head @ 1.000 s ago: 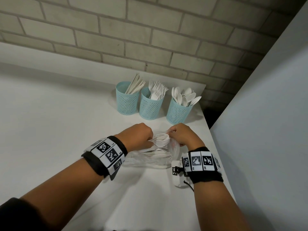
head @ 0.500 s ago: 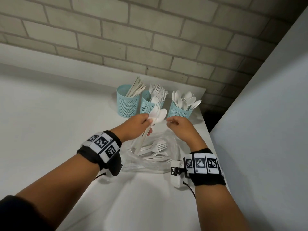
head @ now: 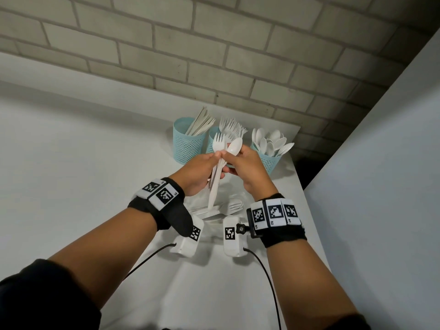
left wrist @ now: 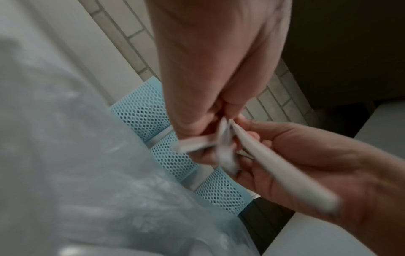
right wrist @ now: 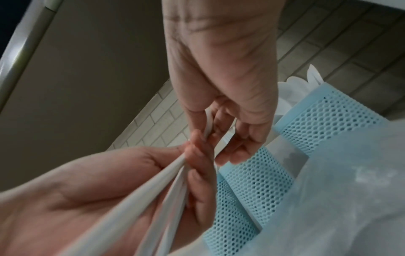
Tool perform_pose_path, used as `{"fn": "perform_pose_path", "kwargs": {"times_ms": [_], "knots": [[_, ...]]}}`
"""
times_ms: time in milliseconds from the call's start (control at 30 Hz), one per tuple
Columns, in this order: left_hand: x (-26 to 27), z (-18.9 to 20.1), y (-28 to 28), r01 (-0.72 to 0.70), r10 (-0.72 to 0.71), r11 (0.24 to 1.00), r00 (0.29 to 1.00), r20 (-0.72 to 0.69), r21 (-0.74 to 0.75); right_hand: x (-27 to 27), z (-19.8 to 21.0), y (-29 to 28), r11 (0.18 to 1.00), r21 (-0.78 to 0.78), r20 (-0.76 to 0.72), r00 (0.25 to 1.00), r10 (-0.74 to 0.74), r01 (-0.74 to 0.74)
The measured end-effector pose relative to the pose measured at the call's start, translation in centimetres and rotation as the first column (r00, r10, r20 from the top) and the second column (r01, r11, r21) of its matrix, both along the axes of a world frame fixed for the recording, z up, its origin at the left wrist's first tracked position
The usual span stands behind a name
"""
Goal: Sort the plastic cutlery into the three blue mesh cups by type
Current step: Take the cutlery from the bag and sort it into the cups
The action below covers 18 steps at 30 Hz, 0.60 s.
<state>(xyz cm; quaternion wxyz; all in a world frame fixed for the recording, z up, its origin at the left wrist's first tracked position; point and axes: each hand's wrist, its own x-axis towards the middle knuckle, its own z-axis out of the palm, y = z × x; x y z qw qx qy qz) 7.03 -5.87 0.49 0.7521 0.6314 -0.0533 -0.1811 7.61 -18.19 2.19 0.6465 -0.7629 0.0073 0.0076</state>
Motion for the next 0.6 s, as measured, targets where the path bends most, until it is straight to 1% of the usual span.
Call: {"fn": "perform_pose_path", "kwargs": {"times_ms": [67,167,267,333,400,433,500,533,600], "knots": [[-0.1,-0.2,0.0,0.012,-0.013,1.000,1.000,0.014,0.003,0.1,-0.2,0.0,0.999,0.038,-0.023,0.999,-0.024,0.025],[-0.2,-0.4,0.1,0.039,-0.042,0.998,0.998,0.050,0.056,0.3,-0.4,0.1,0.997,0.063,-0.022,0.999,-0.038,0.039],[0.0,-0.6,0.2,0.035,-0.035,0.999,0.999,-0.011,-0.026,0.6,-0.6,-0.1,0.995,0.058,-0.018,0.997,-0.077,0.077],[0.0,-0.5,0.2,0.026,-0.031,0.997,0.997,-0.065,-0.076,0.8,-0.8,-0.4,0.992,-0.004,0.032,0.992,-0.124,0.125],[0.1,-0.4,0.1,0.029,-0.036,0.996,0.996,-0.081,-0.078,1.1,-0.6,-0.8,0.978,-0.095,0.121,0.977,-0.173,0.185],[0.1,-0.4,0.1,0.027,-0.033,0.997,0.996,-0.082,-0.077,1.3,-0.3,-1.2,0.970,-0.092,0.165,0.964,-0.209,0.226],[0.3,-0.3,0.0,0.010,-0.018,0.995,0.996,-0.087,-0.096,1.8,1.0,-2.5,0.940,0.008,0.231,0.914,-0.334,0.341],[0.4,-0.2,0.0,-0.001,-0.010,0.993,0.996,-0.094,-0.122,2.1,1.8,-3.3,0.908,0.077,0.259,0.872,-0.416,0.411],[0.5,-0.1,0.0,-0.013,-0.007,0.985,0.993,-0.114,-0.172,2.5,3.4,-5.1,0.821,0.172,0.350,0.745,-0.568,0.545]]}}
